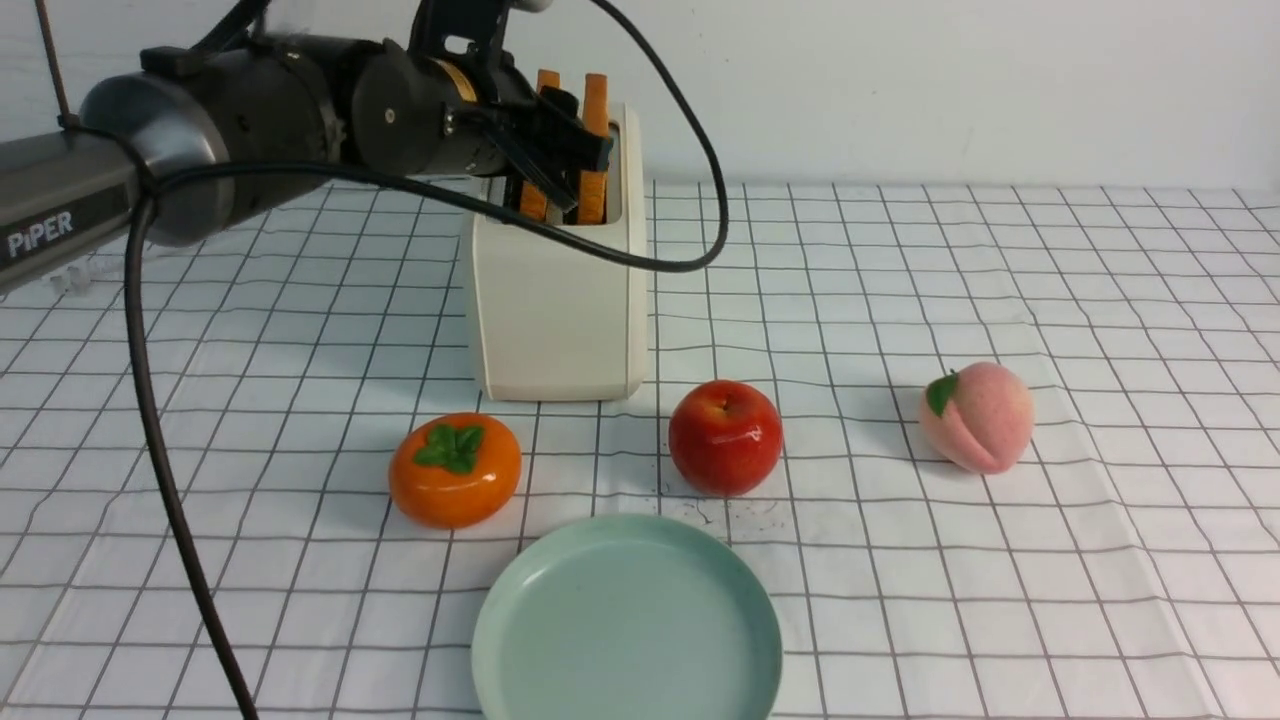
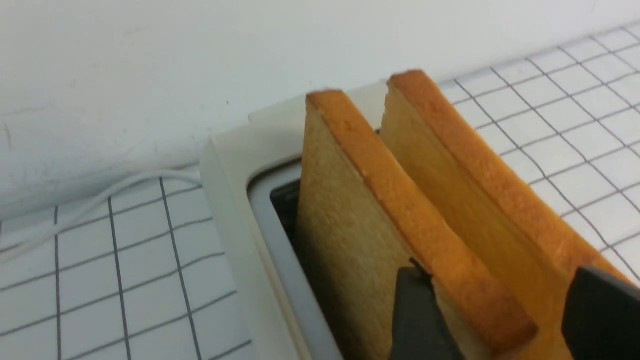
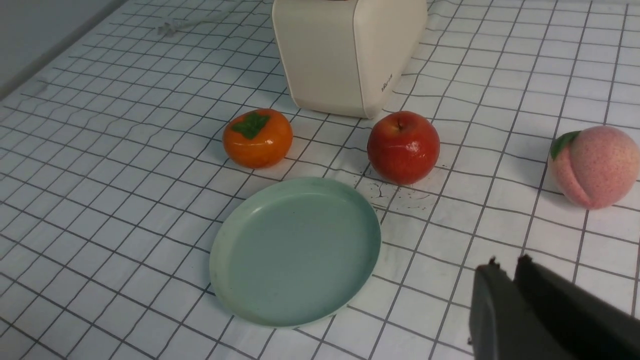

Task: Take toasted bread from bread machine on white checkered table place on plate.
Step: 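Reach for a toast slice standing in the toaster with the left gripper, then place the slice of bread on the plate with the left gripper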

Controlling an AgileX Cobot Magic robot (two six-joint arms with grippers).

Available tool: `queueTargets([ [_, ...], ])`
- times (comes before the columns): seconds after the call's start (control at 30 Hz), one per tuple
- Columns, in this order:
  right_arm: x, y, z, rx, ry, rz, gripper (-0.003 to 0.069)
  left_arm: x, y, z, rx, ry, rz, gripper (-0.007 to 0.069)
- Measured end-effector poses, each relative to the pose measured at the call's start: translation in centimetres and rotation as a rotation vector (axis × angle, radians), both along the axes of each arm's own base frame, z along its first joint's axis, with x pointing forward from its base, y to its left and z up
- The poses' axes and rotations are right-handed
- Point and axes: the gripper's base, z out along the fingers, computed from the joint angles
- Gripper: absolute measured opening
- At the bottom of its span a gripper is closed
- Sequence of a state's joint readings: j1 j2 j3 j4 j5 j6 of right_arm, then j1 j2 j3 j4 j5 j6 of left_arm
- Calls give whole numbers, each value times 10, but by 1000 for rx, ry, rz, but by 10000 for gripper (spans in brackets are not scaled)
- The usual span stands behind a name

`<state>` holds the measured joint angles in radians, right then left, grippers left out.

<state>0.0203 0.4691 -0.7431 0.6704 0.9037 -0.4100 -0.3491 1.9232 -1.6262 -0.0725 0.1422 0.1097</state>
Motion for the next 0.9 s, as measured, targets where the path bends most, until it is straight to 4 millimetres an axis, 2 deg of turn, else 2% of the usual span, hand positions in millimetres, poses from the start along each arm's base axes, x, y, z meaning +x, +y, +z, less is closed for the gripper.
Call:
queueTargets([
  [0.2, -1, 1, 0, 8, 6, 8, 67, 9, -3, -17, -1, -5, 3, 325],
  [0.27, -1, 1, 0, 7, 11, 12, 70, 11, -3, -20, 0, -7, 5, 246],
  [0.3, -1, 1, 0, 7, 11, 12, 70, 11, -3, -20, 1, -9, 4, 239],
  [0.37, -1, 1, -1, 6, 15, 15, 71, 12, -3, -19, -3, -22, 6, 143],
  [0.43, -1, 1, -1, 5, 17, 17, 74, 13, -1, -18, -8, -36, 11, 99],
  [0.67, -2, 2, -2, 3, 24, 22, 74, 12, -1, -12, -16, -58, 13, 99],
  [0.73, -2, 2, -2, 3, 25, 22, 75, 8, 1, 1, -27, -91, 13, 99],
  [0.83, -2, 2, -2, 0, 24, 25, 76, -5, 6, 35, -59, -166, 15, 99],
  [0.87, -2, 2, -2, -1, 24, 25, 76, -7, 6, 38, -62, -171, 15, 99],
  [0.9, -2, 2, -2, -7, 19, 28, 76, -20, 11, 64, -86, -218, 16, 99],
])
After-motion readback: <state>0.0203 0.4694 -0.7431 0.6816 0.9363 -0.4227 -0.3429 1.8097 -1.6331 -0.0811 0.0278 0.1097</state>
